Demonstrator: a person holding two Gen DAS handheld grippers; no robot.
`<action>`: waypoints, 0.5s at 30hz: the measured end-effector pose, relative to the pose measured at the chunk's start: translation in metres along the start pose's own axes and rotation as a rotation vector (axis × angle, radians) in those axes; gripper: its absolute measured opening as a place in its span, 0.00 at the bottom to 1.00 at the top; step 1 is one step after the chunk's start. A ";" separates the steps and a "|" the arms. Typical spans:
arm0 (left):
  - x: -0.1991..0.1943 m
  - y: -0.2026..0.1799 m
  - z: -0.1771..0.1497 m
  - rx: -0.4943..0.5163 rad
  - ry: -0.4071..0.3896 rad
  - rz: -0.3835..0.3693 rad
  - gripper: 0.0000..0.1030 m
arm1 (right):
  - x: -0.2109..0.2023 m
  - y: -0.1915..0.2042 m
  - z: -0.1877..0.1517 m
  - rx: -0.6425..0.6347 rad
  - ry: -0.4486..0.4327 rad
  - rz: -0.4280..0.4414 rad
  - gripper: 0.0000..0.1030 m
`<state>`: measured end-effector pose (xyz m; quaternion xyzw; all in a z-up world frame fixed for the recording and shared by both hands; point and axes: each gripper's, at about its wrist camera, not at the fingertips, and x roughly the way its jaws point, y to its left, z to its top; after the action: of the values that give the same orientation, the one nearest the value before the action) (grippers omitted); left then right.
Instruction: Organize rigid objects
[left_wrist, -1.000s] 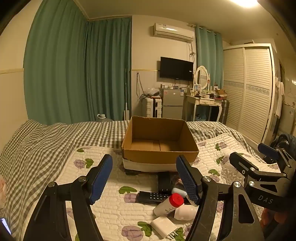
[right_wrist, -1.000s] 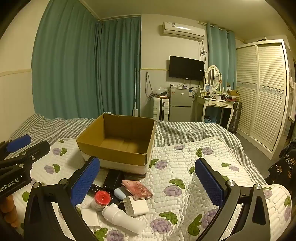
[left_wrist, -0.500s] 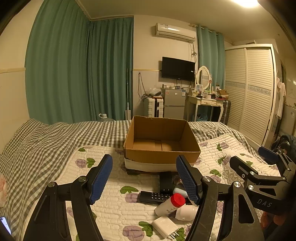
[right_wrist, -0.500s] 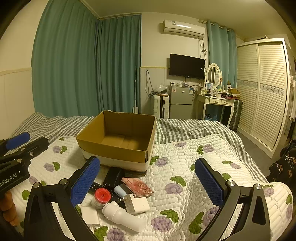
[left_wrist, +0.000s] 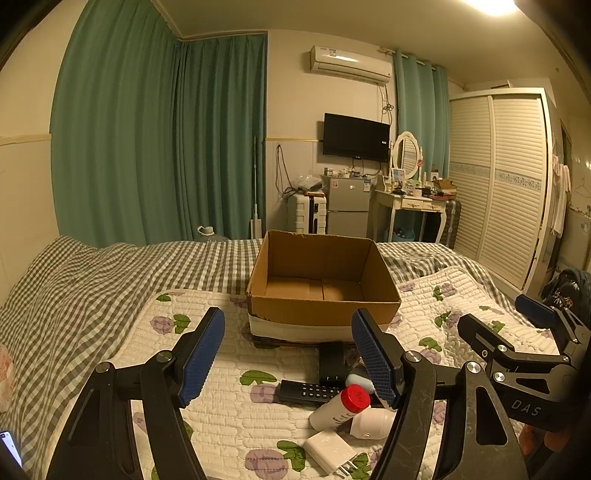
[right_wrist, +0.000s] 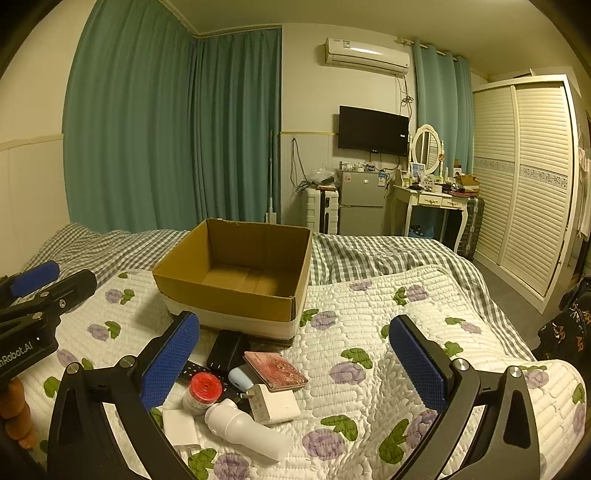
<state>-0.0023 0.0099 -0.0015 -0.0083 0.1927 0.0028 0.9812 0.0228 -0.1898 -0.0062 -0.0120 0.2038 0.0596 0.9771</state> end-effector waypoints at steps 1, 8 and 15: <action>0.001 -0.001 0.000 0.000 0.000 0.001 0.72 | 0.000 0.000 0.000 0.000 0.001 0.000 1.00; 0.001 -0.002 0.000 0.000 0.001 0.002 0.72 | 0.000 0.000 -0.001 0.000 0.001 0.002 1.00; 0.000 -0.001 0.001 0.001 -0.001 0.002 0.72 | 0.001 0.001 -0.003 0.000 0.005 0.003 1.00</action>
<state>-0.0023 0.0088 -0.0009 -0.0077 0.1922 0.0038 0.9813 0.0226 -0.1890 -0.0096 -0.0119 0.2064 0.0608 0.9765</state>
